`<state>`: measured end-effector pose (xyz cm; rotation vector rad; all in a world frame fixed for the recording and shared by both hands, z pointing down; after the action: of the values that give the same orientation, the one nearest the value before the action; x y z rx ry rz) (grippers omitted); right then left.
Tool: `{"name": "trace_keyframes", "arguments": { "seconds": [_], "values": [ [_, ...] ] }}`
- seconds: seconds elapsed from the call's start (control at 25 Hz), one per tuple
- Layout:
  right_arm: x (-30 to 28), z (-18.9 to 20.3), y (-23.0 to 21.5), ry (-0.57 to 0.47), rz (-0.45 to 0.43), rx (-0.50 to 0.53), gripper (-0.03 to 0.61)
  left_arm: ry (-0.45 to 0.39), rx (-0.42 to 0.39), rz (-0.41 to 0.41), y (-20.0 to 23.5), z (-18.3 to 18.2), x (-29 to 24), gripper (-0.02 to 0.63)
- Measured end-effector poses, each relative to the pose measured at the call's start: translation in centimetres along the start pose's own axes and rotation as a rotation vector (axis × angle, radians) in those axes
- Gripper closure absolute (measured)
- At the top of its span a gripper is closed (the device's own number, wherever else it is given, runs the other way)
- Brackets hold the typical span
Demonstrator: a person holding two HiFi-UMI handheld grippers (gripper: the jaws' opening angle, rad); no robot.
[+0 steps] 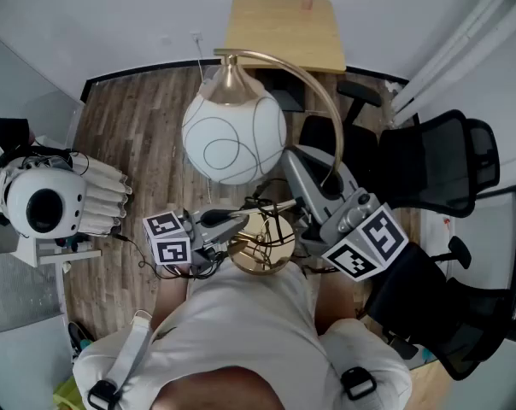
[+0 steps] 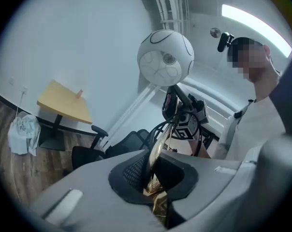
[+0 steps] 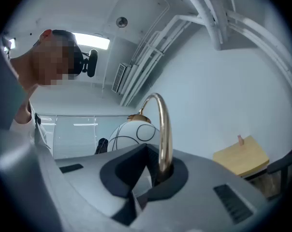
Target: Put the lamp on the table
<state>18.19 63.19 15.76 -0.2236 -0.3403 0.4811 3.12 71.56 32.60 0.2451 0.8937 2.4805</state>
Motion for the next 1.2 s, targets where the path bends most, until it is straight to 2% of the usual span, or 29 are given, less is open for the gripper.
{"name": "trace_keyframes", "arguments": {
  "seconds": [0.44, 0.68, 1.2],
  "values": [
    [0.7, -0.4, -2.3, 0.006, -0.011, -0.004, 0.583, -0.012, -0.011, -0.020, 0.6, 0.1, -2.3, 0.597],
    [0.1, -0.6, -3.3, 0.009, -0.046, -0.022, 0.583, -0.025, -0.025, -0.047, 1.3, -0.5, -2.9, 0.597],
    [-5.5, 0.3, -6.0, 0.023, -0.038, 0.006, 0.583, -0.022, -0.043, -0.038, 6.7, -4.5, -2.3, 0.597]
  ]
}}
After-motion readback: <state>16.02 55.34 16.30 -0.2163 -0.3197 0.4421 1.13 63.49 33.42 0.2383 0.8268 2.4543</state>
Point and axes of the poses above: the fingertips, and each gripper's own axes: x backward along the fingers, y to its left, z out of its underside, the point moved 6 cm from there along x, backward along the fingers, and after that the axes turned 4 degrees about -y, right-handed, at the moved point
